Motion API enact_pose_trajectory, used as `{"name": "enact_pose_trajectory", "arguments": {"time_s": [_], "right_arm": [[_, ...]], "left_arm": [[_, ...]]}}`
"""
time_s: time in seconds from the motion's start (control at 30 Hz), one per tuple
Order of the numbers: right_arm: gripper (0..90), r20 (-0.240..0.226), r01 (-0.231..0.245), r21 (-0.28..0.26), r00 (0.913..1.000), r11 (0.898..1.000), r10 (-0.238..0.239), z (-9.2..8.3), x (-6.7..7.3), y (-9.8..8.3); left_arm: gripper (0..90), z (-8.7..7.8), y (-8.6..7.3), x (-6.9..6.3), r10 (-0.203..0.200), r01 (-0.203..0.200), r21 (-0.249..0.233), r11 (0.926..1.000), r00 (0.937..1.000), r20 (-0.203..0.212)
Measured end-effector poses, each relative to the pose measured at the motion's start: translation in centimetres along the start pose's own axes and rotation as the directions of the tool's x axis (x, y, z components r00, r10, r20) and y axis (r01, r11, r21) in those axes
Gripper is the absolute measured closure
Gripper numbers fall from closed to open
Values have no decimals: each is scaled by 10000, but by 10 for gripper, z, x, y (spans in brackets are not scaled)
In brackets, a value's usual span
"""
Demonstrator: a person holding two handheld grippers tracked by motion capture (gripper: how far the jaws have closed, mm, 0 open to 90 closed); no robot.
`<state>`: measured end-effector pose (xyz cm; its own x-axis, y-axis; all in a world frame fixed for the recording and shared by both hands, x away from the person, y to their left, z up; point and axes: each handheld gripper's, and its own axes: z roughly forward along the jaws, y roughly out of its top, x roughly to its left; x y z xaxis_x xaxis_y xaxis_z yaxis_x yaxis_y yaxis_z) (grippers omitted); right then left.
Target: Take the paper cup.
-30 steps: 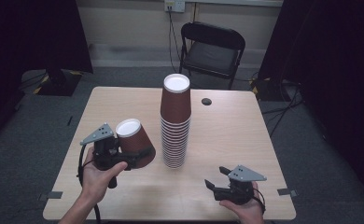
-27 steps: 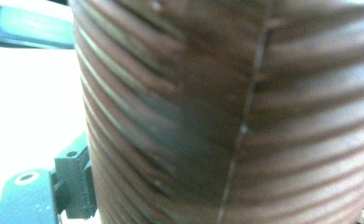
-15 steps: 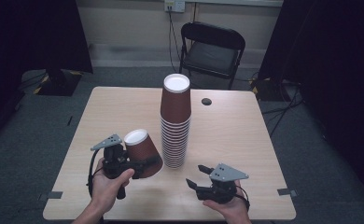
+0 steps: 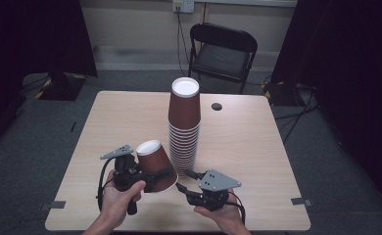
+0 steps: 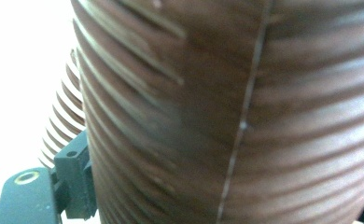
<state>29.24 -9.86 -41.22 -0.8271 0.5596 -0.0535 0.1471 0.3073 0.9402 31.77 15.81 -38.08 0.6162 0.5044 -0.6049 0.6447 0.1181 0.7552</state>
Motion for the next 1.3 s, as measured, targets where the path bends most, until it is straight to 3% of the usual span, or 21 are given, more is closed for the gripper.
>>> {"name": "enact_pose_trajectory", "arguments": {"time_s": [0.1, 0.27, 0.43, 0.7, 1.0, 1.2, 1.3], "right_arm": [[557, 52, 172, -320, 9998, 9993, -171, 3, 2, 5], [599, 180, 519, -983, 9986, 9938, -504, 7, 6, 11], [635, 421, 681, -1404, 9971, 9877, -628, 15, 10, 13], [653, 706, 845, -2277, 9950, 9701, -702, 23, 14, 18], [714, 842, 822, -2654, 9945, 9606, -619, 23, 12, 17], [783, 959, 901, -2693, 9932, 9588, -664, 22, 9, 16], [804, 1018, 1018, -2742, 9919, 9563, -764, 20, 10, 16]], "left_arm": [[142, 0, 0, 0, -87, 87, -9, 10000, 9999, -66], [142, 0, 1, -1, -475, 477, -104, 9988, 9987, 171], [143, 1, 1, -5, -550, 552, -44, 9985, 9977, 389], [144, 0, 2, -10, -782, 788, -74, 9969, 9948, 656], [142, 6, 0, -12, -1030, 1029, 64, 9947, 9896, 1006], [123, 8, -2, -11, -949, 975, -176, 9951, 9890, 1132], [120, 7, -2, -11, -664, 719, -361, 9968, 9886, 1350]]}}
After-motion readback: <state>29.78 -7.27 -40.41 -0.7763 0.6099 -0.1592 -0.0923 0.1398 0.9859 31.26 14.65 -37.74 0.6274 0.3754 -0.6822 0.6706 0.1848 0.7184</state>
